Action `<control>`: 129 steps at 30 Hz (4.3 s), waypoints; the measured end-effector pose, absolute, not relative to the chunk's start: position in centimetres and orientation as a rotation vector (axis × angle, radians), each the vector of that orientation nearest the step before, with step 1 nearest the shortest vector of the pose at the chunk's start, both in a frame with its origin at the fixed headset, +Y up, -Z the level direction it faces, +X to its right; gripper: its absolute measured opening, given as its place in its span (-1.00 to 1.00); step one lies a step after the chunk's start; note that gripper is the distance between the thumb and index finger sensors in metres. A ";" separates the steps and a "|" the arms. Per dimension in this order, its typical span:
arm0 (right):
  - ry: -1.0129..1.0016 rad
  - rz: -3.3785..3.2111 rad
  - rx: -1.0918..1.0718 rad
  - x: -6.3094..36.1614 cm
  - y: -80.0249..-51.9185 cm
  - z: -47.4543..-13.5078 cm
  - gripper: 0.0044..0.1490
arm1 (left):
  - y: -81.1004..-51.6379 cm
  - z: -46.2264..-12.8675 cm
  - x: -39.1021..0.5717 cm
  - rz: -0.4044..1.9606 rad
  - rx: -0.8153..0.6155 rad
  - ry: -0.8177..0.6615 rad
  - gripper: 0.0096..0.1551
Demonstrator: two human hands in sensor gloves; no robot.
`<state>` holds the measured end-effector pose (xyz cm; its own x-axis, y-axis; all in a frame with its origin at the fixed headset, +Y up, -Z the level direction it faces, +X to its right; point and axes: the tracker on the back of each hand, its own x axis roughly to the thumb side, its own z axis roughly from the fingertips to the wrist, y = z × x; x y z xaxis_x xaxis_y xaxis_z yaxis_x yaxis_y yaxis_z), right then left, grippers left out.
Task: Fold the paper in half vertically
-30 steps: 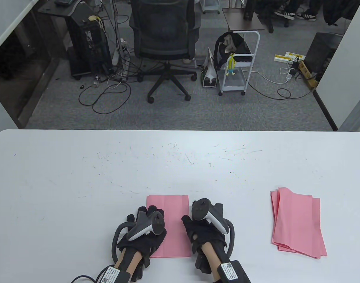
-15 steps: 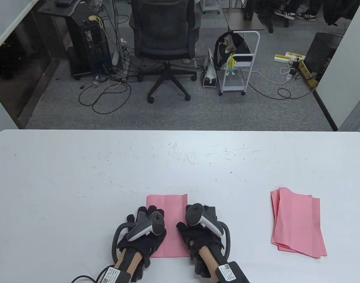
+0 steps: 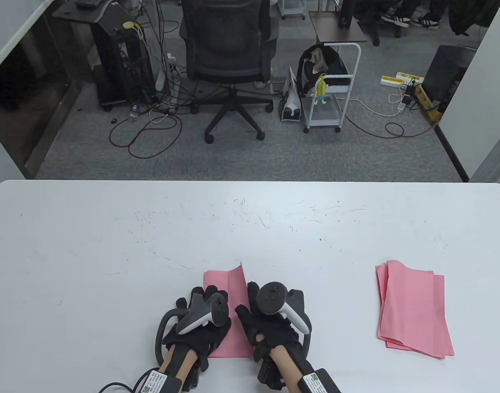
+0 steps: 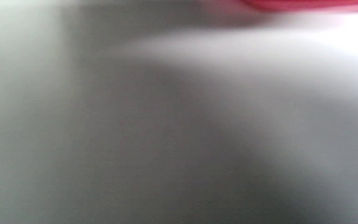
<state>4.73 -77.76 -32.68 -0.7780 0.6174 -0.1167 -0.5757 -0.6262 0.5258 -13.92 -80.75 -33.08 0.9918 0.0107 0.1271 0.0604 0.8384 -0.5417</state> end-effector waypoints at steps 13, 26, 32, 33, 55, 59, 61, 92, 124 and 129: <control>0.701 2.255 -0.128 6.4 -79.5 -33.1 -0.18 | -80.6 -33.3 -13.8 -0.048 -0.612 -0.131 -0.11; 0.699 2.249 -0.111 6.5 -79.6 -33.0 -0.18 | -75.0 -33.0 -12.1 0.046 -0.433 -0.148 -0.09; 0.709 2.241 -0.090 6.6 -79.7 -33.0 -0.18 | -71.5 -32.6 -10.5 0.142 -0.417 -0.164 -0.06; 0.708 2.239 -0.089 6.6 -79.7 -33.0 -0.18 | -71.0 -32.4 -10.4 0.160 -0.403 -0.165 -0.07; 0.385 2.108 -0.234 17.4 -72.5 -32.8 -0.31 | -69.0 -31.4 -10.8 0.156 -0.291 -0.204 -0.06; 0.255 2.163 -0.335 23.5 -69.2 -31.8 -0.31 | -69.1 -31.5 -11.1 0.153 -0.291 -0.198 -0.06; 0.210 2.172 -0.396 26.4 -68.3 -31.2 -0.31 | -69.0 -31.6 -11.3 0.154 -0.287 -0.194 -0.06; 0.365 2.362 -1.172 41.4 -75.5 -29.6 -0.12 | -69.3 -32.1 -12.0 0.161 -0.303 -0.175 -0.06; 0.366 2.795 0.049 11.3 -67.7 -31.8 0.00 | -69.2 -32.3 -13.1 0.176 -0.245 -0.142 -0.06; 0.401 2.906 0.038 9.8 -68.7 -31.6 -0.01 | -69.3 -32.4 -13.4 0.173 -0.234 -0.129 -0.06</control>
